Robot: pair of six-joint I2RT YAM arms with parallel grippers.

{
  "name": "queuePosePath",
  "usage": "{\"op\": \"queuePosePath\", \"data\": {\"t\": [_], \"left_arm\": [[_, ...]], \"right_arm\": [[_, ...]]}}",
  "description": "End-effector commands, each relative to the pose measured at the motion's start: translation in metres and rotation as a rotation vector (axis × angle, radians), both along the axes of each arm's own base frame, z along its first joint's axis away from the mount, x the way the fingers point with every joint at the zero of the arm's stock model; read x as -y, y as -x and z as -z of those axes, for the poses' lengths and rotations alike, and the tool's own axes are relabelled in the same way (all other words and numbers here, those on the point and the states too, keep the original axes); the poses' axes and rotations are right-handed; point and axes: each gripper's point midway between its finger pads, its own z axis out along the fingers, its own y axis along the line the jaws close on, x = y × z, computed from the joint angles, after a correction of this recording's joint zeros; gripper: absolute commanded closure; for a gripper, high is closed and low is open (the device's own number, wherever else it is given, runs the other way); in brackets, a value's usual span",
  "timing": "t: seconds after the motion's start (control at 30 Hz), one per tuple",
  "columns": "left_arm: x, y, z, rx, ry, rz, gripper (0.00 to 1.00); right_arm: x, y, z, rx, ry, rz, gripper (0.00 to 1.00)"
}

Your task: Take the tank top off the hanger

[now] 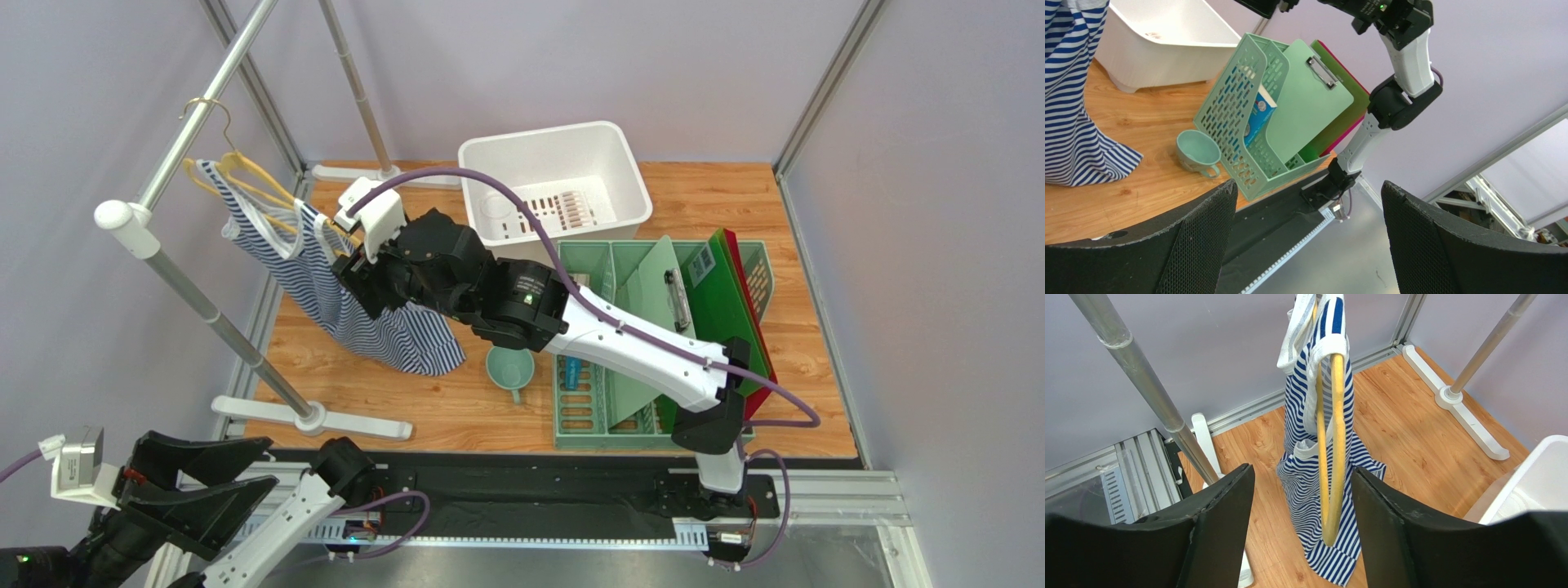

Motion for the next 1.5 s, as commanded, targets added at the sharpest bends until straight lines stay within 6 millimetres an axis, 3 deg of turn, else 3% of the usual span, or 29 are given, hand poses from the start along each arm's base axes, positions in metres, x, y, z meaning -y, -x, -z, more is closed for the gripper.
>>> {"op": "queuePosePath", "data": {"t": [0.0, 0.13, 0.37, 0.57, 0.67, 1.07, 1.2, 1.4, 1.47], "left_arm": [[-0.004, 0.011, 0.001, 0.004, 0.018, 0.026, 0.09], [-0.007, 0.013, 0.005, -0.013, 0.013, 0.022, 0.11], [-0.015, 0.021, 0.003, -0.012, 0.038, 0.013, 0.12], [-0.014, 0.026, -0.002, -0.016, 0.059, 0.037, 0.12], [-0.012, 0.027, -0.006, -0.014, 0.071, 0.050, 0.12], [0.000, 0.030, -0.019, -0.011, 0.105, 0.112, 0.12], [0.005, 0.028, -0.024, -0.014, 0.122, 0.130, 0.12], [0.021, 0.023, -0.034, -0.009, 0.139, 0.190, 0.12], [0.036, 0.022, -0.039, -0.016, 0.135, 0.256, 0.12]], "right_arm": [[-0.015, -0.005, -0.034, 0.080, -0.111, -0.018, 0.40], [-0.027, -0.011, -0.026, 0.086, -0.106, -0.011, 0.54], [-0.036, -0.021, -0.021, 0.096, -0.124, 0.023, 0.67], [-0.034, -0.025, -0.033, 0.104, -0.173, 0.047, 0.88], [-0.029, -0.023, -0.049, 0.105, -0.221, 0.056, 1.00], [0.012, -0.001, -0.138, 0.125, -0.481, 0.070, 1.00], [0.026, 0.006, -0.156, 0.099, -0.545, 0.060, 1.00], [0.046, 0.015, -0.159, 0.068, -0.549, 0.070, 1.00], [0.048, 0.016, -0.145, 0.048, -0.524, 0.083, 1.00]]}}
